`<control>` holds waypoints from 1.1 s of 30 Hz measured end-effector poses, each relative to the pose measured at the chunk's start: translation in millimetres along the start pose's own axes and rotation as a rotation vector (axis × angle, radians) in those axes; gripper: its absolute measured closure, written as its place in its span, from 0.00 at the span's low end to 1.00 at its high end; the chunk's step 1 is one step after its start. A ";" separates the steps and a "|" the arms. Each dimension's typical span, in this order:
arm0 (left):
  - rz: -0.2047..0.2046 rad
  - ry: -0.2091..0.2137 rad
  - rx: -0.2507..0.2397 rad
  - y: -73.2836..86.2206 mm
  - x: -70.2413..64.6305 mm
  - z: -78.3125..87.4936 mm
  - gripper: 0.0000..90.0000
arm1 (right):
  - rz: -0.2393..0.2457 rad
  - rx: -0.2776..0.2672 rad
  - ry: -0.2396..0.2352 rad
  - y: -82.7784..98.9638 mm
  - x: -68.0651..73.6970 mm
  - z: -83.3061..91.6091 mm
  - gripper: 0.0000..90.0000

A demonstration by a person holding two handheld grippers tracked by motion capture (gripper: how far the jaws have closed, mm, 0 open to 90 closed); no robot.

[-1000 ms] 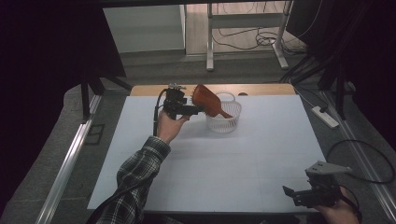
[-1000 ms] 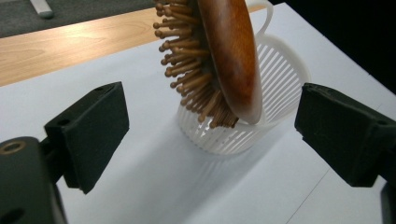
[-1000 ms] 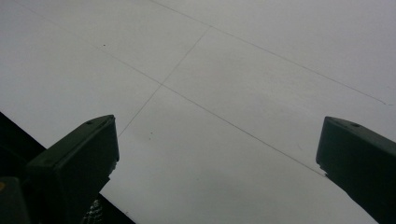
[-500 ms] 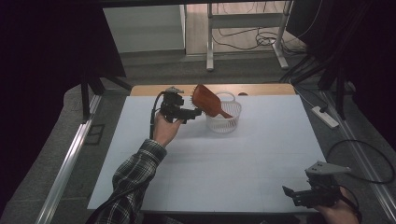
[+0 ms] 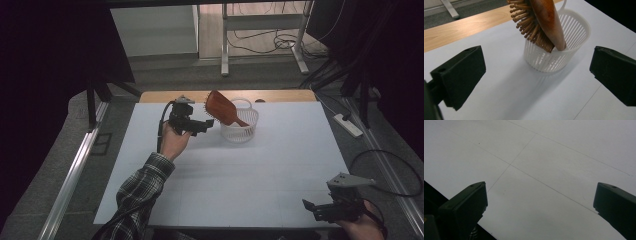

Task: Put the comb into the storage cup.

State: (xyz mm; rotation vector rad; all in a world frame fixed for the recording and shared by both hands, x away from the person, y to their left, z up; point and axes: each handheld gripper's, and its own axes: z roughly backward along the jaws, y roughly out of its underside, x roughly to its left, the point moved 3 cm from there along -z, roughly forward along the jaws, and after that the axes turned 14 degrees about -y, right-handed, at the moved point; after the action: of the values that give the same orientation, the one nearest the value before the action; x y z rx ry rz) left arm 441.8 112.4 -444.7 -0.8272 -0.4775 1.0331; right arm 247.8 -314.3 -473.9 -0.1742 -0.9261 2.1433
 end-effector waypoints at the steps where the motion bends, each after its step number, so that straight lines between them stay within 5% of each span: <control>1: -0.003 -0.003 -0.002 0.6 0.2 0.7 0.00 | 0.001 0.001 0.001 -0.1 0.1 -0.1 0.00; 19: -0.068 -0.004 -0.017 15.6 -2.9 9.4 0.00 | 0.003 0.002 0.002 -0.2 0.5 -0.2 0.00; 33: -0.068 0.051 -0.042 24.8 2.5 13.9 0.00 | 0.005 0.001 0.001 -0.2 0.7 -0.2 0.00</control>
State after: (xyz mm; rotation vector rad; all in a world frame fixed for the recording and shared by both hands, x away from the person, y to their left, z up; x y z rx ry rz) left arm 419.4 126.2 -455.8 -0.8673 -0.4822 0.9403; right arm 247.5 -313.6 -473.8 -0.1775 -0.9248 2.1481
